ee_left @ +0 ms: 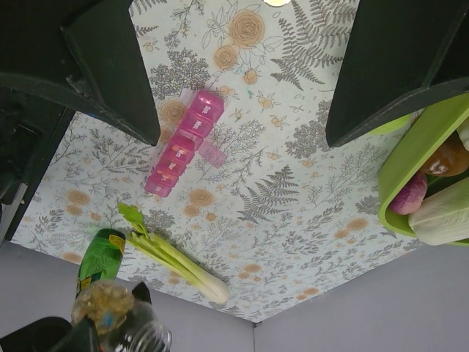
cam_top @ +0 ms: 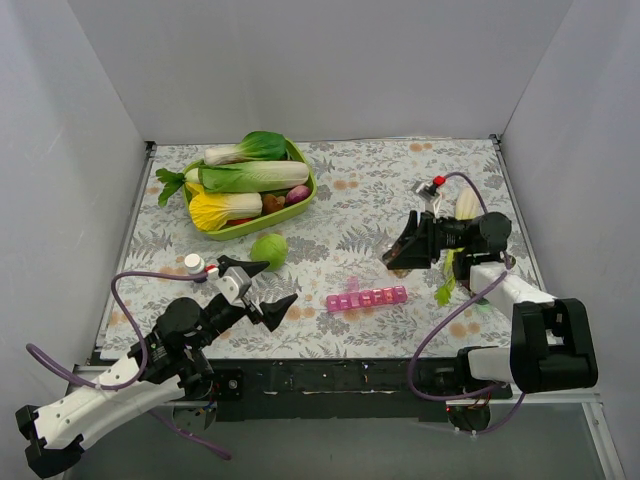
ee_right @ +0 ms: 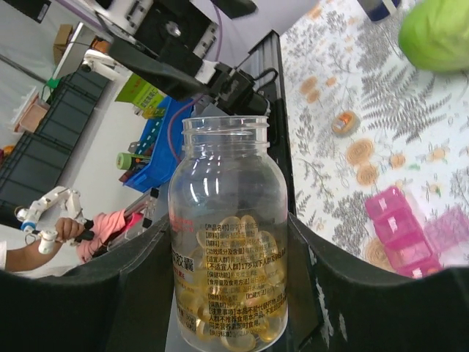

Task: Sort the pills into containers

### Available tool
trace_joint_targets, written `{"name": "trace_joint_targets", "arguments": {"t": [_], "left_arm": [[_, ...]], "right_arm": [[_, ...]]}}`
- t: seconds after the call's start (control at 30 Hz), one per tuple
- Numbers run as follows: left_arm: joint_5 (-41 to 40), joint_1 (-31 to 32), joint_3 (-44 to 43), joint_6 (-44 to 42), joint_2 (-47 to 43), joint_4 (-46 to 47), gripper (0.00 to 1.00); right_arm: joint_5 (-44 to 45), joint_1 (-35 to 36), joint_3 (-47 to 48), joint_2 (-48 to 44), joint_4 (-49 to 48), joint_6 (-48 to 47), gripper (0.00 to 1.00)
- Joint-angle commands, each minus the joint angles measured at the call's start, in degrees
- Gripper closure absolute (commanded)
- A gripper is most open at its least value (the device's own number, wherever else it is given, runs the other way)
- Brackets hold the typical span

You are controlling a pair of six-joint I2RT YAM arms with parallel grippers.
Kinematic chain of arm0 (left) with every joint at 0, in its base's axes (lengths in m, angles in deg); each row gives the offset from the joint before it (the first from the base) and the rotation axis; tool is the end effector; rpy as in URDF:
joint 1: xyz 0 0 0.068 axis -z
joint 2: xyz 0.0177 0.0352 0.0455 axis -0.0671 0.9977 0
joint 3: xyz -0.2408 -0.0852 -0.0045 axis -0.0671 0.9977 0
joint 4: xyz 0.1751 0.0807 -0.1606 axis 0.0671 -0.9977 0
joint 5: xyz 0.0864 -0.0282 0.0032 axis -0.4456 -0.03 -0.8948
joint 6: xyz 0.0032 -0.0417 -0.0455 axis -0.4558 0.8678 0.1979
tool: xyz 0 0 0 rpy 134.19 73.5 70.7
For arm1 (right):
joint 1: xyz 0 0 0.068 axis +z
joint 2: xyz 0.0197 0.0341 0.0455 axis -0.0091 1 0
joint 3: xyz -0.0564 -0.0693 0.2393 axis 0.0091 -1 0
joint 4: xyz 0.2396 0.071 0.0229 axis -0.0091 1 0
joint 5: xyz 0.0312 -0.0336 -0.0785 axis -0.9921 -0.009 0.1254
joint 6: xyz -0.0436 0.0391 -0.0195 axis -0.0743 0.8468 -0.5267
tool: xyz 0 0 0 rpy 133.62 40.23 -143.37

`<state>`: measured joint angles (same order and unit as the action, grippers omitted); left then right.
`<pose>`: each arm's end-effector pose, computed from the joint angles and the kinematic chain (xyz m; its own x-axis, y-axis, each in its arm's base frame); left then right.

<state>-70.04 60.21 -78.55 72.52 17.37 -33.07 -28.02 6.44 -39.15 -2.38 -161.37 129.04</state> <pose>0.0772 -0.1069 0.2663 -0.4427 -0.4000 -0.8025 0.6256 0.5034 -0.5960 0.2205 0.0738 0.2604 -0.6920 -0.0173 -0.7217 -0.7195 -0.0649 0.6914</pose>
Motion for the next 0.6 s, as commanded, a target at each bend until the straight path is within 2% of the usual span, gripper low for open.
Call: {"name": "trace_joint_targets", "arguments": {"t": [0.0, 0.07, 0.1, 0.13, 0.17, 0.23, 0.27, 0.3, 0.33, 0.37, 0.4, 0.43, 0.47, 0.53, 0.57], "left_arm": [[0.6, -0.2, 0.1, -0.7, 1.0, -0.1, 0.02], [0.7, -0.2, -0.6, -0.6, 2.0, 0.4, 0.02], [0.9, -0.2, -1.0, -0.6, 2.6, 0.5, 0.02], [0.9, -0.2, -1.5, -0.6, 3.1, 0.7, 0.02], [1.1, -0.2, -1.9, -0.7, 4.3, 0.8, 0.02], [1.2, -0.2, -3.6, -0.8, 5.7, 0.7, 0.02], [1.3, -0.2, -4.3, -0.7, 6.5, 0.7, 0.02], [1.7, -0.2, -5.5, -0.7, 7.8, 0.6, 0.02], [1.9, -0.2, -6.3, -0.7, 8.7, 0.6, 0.02], [2.0, -0.2, -6.9, -0.7, 9.1, 0.4, 0.02], [2.0, -0.2, -7.5, -0.8, 10.1, 0.4, 0.02], [2.0, -0.2, -8.3, -0.9, 10.5, 0.5, 0.02], [2.0, -0.2, -8.7, -1.2, 10.7, 0.6, 0.02], [2.0, -0.2, -8.9, -1.4, 10.9, 0.9, 0.02], [2.0, -0.2, -8.9, -1.4, 11.0, 1.0, 0.02]], "right_arm": [[-2.7, 1.7, 14.7, -2.4, -35.2, 9.5, 0.96], [-1.2, 1.7, 21.0, -0.5, -34.8, 13.5, 0.97], [0.7, 1.7, 28.6, 0.3, -34.1, 14.1, 0.97], [1.7, 1.7, 31.9, 1.1, -31.8, 13.6, 0.97], [2.7, 1.7, 35.6, 2.0, -24.3, 12.0, 0.97], [5.9, 1.7, 44.5, 1.8, -10.1, -1.4, 0.97], [7.1, 1.7, 47.3, 0.2, 12.8, -10.6, 0.97], [11.1, 2.0, 50.3, -0.8, 28.2, -32.8, 0.97], [14.8, 2.4, 60.4, -1.4, 44.8, -48.9, 0.97], [23.4, 3.7, 65.8, -0.8, 62.7, -60.9, 0.97], [27.3, 6.5, 70.3, -0.7, 78.8, -69.2, 0.98], [29.4, 7.0, 70.4, -1.0, 79.6, -74.9, 0.98], [30.8, 7.0, 68.9, -3.0, 79.4, -76.4, 0.98], [35.9, 8.7, 67.1, -4.7, 86.0, -85.8, 0.99], [36.5, 9.2, 61.7, -7.2, 86.2, -88.1, 0.99]]}}
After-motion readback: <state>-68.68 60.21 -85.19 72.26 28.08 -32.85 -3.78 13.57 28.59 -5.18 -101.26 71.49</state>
